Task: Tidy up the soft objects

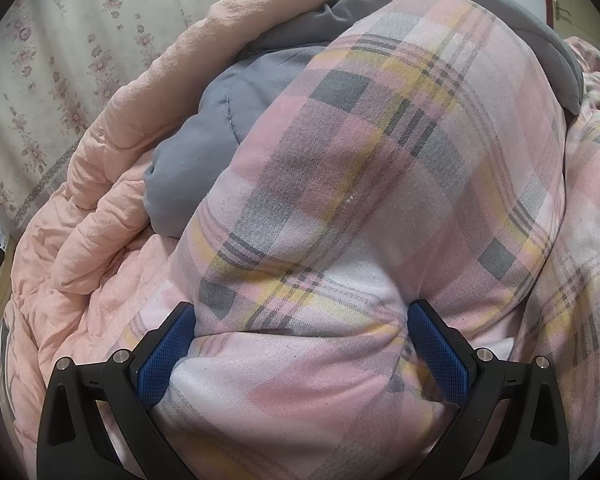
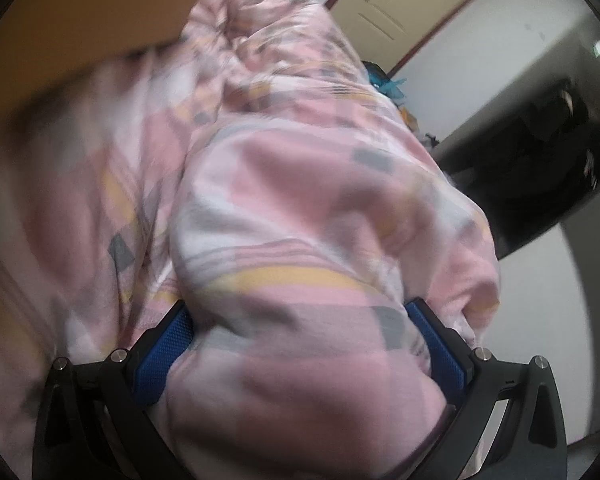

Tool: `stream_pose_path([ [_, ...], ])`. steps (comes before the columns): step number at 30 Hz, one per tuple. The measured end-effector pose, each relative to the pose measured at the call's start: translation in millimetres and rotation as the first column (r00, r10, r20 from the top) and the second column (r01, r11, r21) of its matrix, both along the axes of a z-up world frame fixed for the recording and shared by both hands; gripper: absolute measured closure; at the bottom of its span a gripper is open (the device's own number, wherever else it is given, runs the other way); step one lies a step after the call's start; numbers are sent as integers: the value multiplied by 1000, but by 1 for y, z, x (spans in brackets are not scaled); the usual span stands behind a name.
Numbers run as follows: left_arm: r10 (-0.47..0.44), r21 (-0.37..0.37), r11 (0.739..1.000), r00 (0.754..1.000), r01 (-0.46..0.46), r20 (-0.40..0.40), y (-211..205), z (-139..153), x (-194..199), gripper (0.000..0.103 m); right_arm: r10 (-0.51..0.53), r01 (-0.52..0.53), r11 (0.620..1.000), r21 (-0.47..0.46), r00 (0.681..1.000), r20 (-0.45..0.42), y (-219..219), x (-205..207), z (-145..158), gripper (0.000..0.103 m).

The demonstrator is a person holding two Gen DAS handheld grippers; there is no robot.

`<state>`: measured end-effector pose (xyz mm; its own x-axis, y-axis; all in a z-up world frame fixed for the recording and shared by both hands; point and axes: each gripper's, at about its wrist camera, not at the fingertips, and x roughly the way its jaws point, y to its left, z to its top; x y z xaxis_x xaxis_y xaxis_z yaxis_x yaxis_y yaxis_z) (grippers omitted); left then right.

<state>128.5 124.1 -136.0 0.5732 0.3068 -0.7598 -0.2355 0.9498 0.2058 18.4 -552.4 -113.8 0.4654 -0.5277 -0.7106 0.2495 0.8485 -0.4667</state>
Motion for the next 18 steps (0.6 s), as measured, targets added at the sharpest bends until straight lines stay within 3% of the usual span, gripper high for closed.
stream_pose_path([
  [4, 0, 1, 1000, 1000, 0, 1, 1, 2, 1, 0, -6, -10, 991, 133, 993, 118, -16, -27, 42, 1],
  [8, 0, -2, 1000, 1000, 0, -6, 1, 6, 3, 0, 6, -34, 993, 109, 967, 255, -11, -58, 89, 1],
  [12, 0, -3, 1000, 1000, 0, -4, 2, 10, 5, 0, 69, -104, 993, 65, 914, 399, 4, -87, 132, 1],
  [18, 1, 1, 1000, 1000, -1, 6, -2, 6, 3, 0, 54, -144, 980, 135, 853, 519, -9, -105, 160, 1],
])
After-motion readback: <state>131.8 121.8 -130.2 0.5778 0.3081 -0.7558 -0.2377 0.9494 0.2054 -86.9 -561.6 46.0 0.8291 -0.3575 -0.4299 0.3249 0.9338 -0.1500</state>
